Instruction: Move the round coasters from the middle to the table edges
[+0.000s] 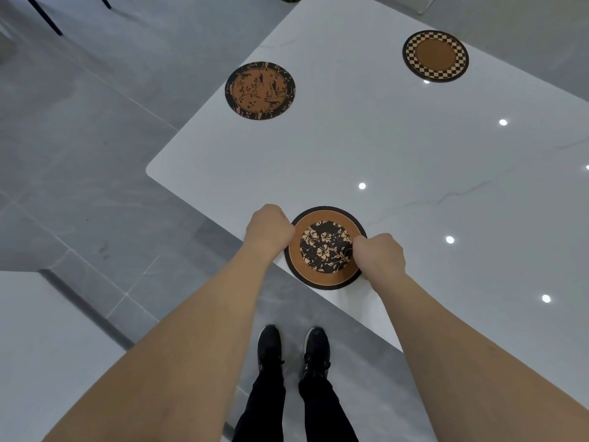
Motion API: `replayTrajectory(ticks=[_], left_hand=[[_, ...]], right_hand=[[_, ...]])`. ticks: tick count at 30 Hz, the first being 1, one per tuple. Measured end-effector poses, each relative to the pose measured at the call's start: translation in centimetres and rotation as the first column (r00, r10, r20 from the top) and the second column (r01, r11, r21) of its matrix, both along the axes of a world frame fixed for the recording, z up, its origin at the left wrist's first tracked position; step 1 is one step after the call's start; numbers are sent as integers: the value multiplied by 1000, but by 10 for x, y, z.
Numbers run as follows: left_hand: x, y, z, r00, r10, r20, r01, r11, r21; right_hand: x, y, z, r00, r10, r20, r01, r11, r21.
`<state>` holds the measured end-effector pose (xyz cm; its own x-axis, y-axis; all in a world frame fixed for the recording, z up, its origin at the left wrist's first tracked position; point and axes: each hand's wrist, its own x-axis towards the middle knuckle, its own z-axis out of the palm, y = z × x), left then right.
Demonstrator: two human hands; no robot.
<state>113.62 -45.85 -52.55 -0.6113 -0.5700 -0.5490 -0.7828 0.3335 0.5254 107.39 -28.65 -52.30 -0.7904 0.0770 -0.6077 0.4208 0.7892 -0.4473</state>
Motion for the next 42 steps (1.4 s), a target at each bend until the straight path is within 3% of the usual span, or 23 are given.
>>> replayTrajectory(ticks=[26, 32, 37, 42], left_hand=[[2, 3, 0, 1000, -22, 0, 22, 999, -30], [6, 6, -2, 989, -149, -13, 143, 969, -201], [13, -5, -4, 943, -332, -5, 302, 863, -405], [16, -7, 7, 929, -369, -11, 326, 832, -448]], right_hand=[[3, -2, -4, 1000, -13, -8, 13, 1000, 4], [1, 2, 6, 993, 108, -37, -105, 992, 67], [-2, 5, 17, 949, 269, -167, -241, 956, 170], [0, 1, 25, 914, 340, -223, -302, 935, 186]])
